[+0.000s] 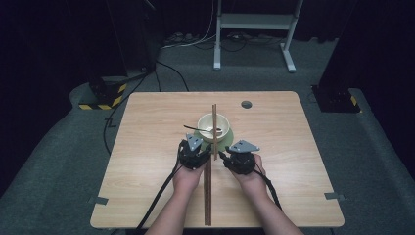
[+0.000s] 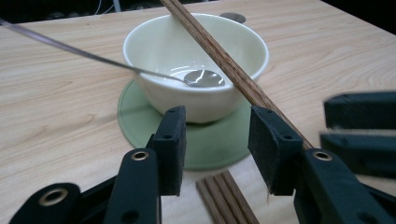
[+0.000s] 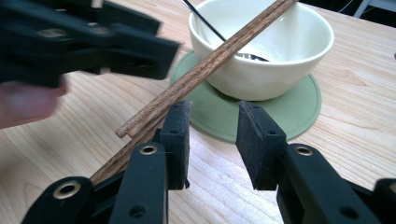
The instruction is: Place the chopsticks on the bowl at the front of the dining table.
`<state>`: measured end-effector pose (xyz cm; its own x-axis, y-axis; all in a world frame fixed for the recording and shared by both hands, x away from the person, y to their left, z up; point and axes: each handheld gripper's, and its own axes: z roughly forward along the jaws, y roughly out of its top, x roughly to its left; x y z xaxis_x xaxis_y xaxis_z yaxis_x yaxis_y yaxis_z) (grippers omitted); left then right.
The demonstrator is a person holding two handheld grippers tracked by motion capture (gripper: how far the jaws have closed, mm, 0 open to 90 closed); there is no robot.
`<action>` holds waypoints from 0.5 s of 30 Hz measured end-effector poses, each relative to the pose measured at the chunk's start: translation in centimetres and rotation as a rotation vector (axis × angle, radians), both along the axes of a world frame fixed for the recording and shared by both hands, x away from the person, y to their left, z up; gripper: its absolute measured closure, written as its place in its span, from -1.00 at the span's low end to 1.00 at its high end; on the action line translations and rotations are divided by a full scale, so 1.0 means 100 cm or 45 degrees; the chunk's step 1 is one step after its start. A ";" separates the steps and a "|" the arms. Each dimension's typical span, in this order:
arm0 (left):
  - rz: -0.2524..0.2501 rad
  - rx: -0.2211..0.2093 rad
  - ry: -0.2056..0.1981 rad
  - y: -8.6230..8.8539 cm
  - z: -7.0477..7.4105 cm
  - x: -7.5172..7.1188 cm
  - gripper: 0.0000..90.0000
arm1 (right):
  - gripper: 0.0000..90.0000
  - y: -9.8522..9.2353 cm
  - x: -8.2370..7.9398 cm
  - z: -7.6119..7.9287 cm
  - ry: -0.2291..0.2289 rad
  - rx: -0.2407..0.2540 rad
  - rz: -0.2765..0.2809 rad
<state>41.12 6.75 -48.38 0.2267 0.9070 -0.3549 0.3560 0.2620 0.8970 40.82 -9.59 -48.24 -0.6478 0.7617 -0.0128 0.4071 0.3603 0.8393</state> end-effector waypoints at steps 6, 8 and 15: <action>-0.029 -0.014 -0.037 0.005 0.002 -0.033 0.25 | 0.43 -0.002 0.000 0.001 -0.001 -0.001 -0.009; -0.043 0.023 -0.054 0.005 0.002 -0.044 0.25 | 0.43 -0.003 0.000 0.001 0.001 0.003 -0.010; -0.091 0.109 -0.070 -0.009 -0.007 -0.061 0.24 | 0.42 -0.004 0.001 0.002 -0.005 0.004 -0.010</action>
<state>35.04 5.85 -49.06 0.3090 0.9142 -0.2620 0.3205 0.1593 0.9338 40.92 -10.04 -48.05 -0.6419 0.7667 -0.0130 0.4067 0.3548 0.8419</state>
